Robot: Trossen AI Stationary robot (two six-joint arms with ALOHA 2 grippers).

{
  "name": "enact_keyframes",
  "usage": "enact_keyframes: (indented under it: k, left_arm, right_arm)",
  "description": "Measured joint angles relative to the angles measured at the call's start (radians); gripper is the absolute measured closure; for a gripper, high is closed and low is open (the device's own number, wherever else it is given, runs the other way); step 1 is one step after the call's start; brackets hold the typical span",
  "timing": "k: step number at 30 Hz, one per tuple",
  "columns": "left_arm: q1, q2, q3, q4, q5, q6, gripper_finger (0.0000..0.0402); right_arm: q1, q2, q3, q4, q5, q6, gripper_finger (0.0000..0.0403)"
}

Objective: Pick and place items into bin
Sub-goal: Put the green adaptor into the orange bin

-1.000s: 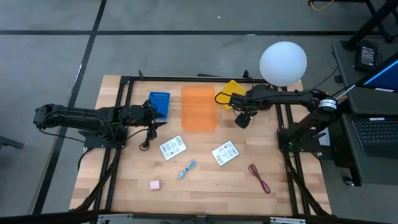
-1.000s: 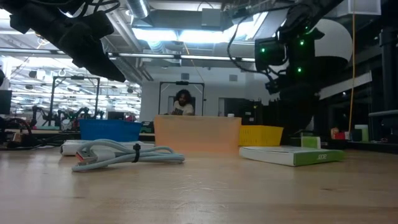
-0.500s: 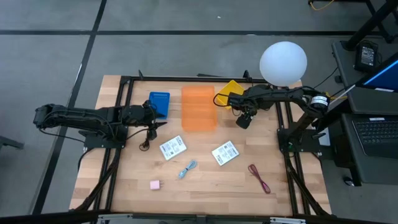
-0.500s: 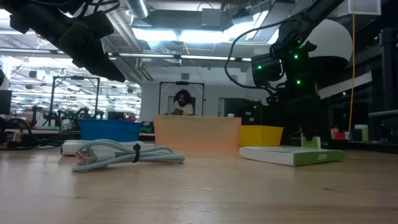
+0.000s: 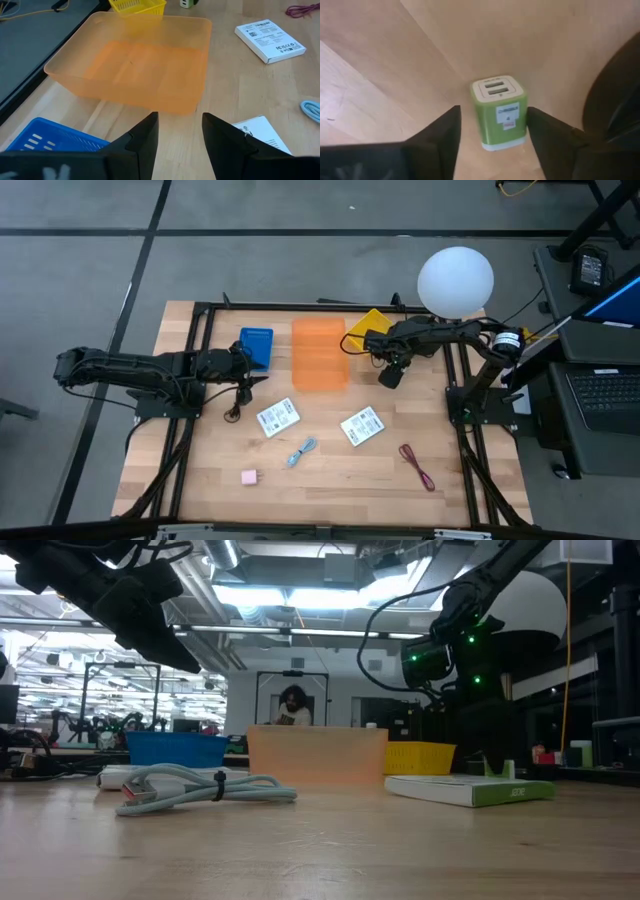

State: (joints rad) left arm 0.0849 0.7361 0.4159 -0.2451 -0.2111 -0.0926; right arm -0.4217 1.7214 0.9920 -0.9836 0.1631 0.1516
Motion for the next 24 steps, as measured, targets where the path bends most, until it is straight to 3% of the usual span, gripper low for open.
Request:
enact_keyframes:
  k: [7,24]
  left_arm:
    - [0.000,0.000,0.000,0.000,0.000,-0.003,0.0256]
    - [0.000,0.000,0.000,0.000,0.000,-0.003,0.0258]
  right_arm:
    - [0.000,-0.001,0.001,-0.003,0.001,0.002,0.0301]
    - [0.038,-0.038,0.042,-0.022,-0.046,0.052,0.0303]
